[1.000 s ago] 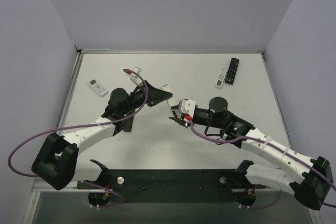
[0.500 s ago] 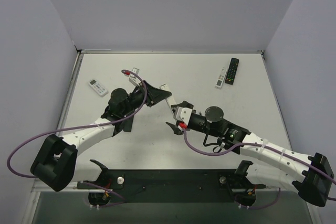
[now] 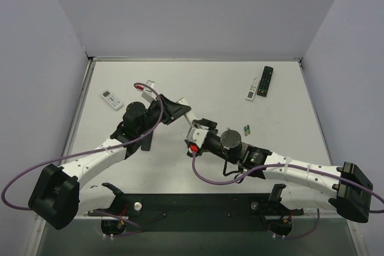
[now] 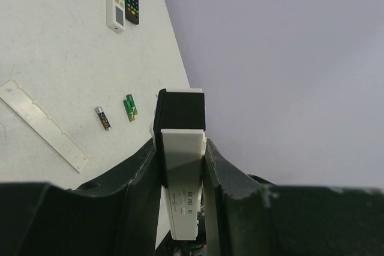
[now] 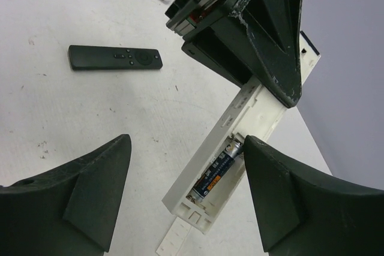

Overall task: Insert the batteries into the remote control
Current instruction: Load the battery into the remote control.

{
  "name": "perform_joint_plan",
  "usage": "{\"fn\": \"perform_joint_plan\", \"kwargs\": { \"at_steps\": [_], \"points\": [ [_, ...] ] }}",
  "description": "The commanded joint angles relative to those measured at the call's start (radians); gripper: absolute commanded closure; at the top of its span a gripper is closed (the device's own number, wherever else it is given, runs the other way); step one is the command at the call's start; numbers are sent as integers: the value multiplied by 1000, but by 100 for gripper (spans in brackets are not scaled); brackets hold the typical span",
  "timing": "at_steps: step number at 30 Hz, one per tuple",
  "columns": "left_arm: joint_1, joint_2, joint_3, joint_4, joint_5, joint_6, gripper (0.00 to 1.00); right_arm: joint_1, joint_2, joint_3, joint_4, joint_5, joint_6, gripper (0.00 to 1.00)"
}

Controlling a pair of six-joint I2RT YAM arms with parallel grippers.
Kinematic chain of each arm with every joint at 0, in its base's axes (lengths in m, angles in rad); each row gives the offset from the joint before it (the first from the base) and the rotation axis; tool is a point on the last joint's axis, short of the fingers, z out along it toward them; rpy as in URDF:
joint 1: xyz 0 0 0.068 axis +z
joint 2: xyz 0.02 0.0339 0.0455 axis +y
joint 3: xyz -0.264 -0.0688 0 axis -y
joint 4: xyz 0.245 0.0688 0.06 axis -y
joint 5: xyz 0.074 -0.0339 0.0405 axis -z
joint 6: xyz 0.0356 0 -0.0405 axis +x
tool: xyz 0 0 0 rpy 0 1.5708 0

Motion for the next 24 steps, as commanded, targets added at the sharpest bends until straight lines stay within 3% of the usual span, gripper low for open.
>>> {"fn": "perform_joint_plan", "kwargs": {
  "at_steps": [1, 8, 17, 24],
  "points": [
    [-4, -101, 22, 97, -60, -30, 100, 9, 32, -7, -151, 70, 55, 29],
    [1, -130, -18, 2, -153, 27, 100, 20, -5, 49, -211, 28, 81, 24],
    [26, -115, -42, 101, -100, 56, 100, -20, -77, 142, -361, -18, 159, 17],
    [36, -89, -39, 230, 11, 87, 100, -211, -117, 254, -471, -204, 421, 4]
  ]
}}
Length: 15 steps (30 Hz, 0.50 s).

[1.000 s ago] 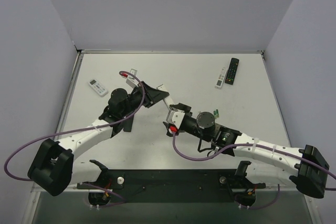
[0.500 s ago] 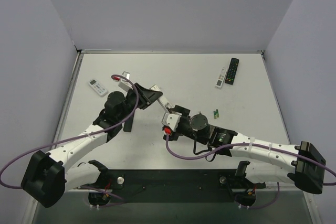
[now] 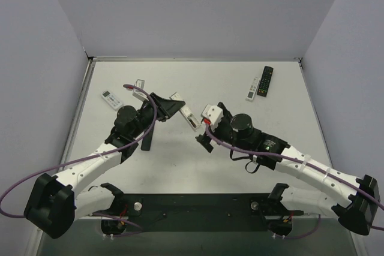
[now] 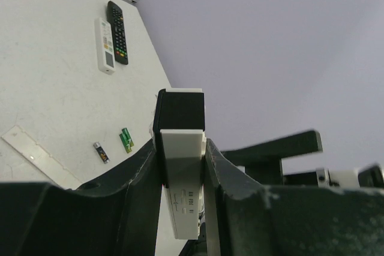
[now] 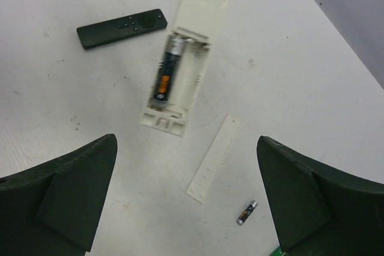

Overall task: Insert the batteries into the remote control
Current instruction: Load the battery into the remote control.

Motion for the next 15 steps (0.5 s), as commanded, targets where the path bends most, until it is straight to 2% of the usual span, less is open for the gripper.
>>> {"fn": "perform_joint_plan", "kwargs": {
  "at_steps": [1, 5, 8, 15],
  "points": [
    [10, 8, 14, 174, 106, 37, 100, -123, -33, 118, -96, -176, 233, 3],
    [10, 15, 31, 213, 154, 57, 100, -253, -16, 176, -119, -354, 383, 1],
    [10, 18, 42, 226, 172, 63, 100, -303, 7, 207, -90, -495, 490, 1],
    [9, 35, 64, 288, 224, 51, 100, -359, 80, 210, 36, -595, 683, 4]
  ]
}}
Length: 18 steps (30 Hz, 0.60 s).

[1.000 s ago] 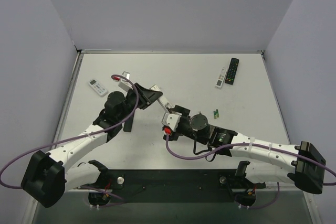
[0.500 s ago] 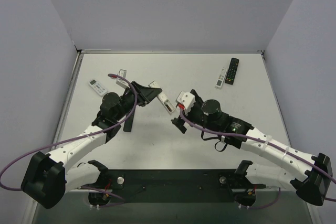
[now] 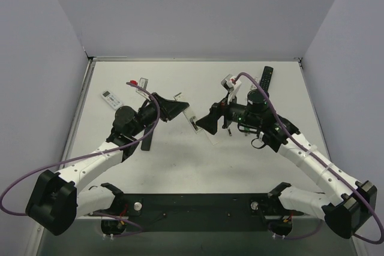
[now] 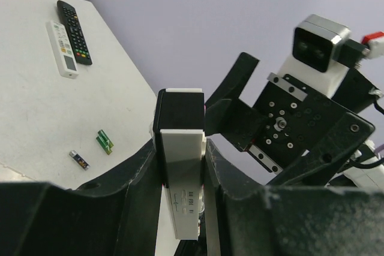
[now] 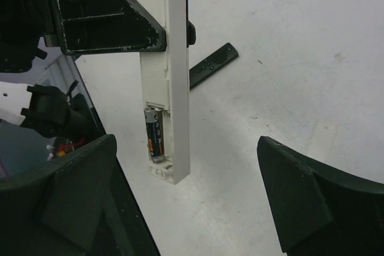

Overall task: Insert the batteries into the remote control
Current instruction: Load the battery into the remote control.

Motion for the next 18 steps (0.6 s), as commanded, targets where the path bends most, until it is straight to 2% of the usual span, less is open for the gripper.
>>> {"fn": "perform_joint_plan", "kwargs": {
  "at_steps": [1, 9, 18],
  "points": [
    [4, 5, 68, 127, 62, 8, 100, -17, 52, 33, 110, -117, 170, 5],
    [2, 7, 78, 149, 73, -7, 100, -28, 97, 10, 214, -189, 268, 14],
    [0, 15, 90, 175, 84, -24, 100, -46, 122, -17, 232, -207, 302, 27]
  ]
}}
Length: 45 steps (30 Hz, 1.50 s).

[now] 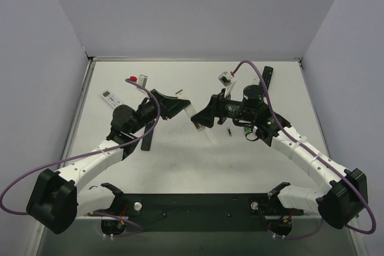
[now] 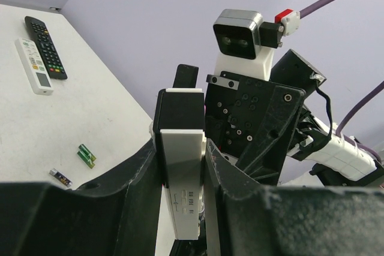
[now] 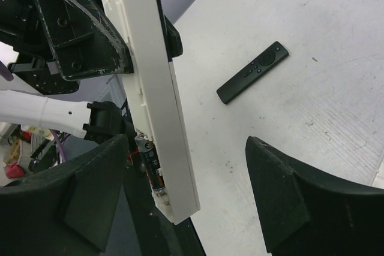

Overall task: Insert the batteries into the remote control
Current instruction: Load the battery into the remote control, then move the battery to the center of the board.

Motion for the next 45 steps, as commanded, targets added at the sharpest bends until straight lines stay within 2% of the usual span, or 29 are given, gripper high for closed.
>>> {"fn": "perform_joint_plan", "kwargs": {
  "at_steps": [1, 7, 14, 17, 20, 23, 28, 29, 31, 37, 41, 45],
  "points": [
    [0, 0, 57, 99, 19, -17, 100, -12, 8, -13, 69, -43, 19, 28],
    [0, 4, 48, 156, 7, -54, 100, -24, 11, -56, 50, -51, -4, 41],
    [2, 14, 48, 179, 4, -64, 100, -27, 5, -88, 20, -52, -24, 44],
    [2, 17, 40, 166, 5, -55, 100, -27, -2, -70, 20, -57, -33, 39],
    [2, 21, 20, 116, 1, -18, 100, -32, -12, -12, -25, -57, -70, 18],
    [5, 21, -21, 58, -25, 29, 100, -51, -24, 38, -103, -28, -119, 9],
    [20, 7, -106, -77, -93, 78, 100, -131, -36, 107, -241, 86, -116, 7],
    [26, 7, -113, -93, -104, 87, 100, -163, -35, 114, -319, 98, -110, 5],
    [30, 0, -132, -137, -116, 106, 100, -196, -33, 130, -367, 97, -116, 2],
    [33, 1, -144, -189, -114, 126, 100, -283, -55, 41, -446, 188, -188, 0],
    [33, 0, -130, -232, -99, 140, 100, -283, 106, 172, -666, 392, -212, 1],
    [36, -6, -113, -297, -79, 176, 100, -283, 260, 307, -829, 489, -209, 9]
  ]
}}
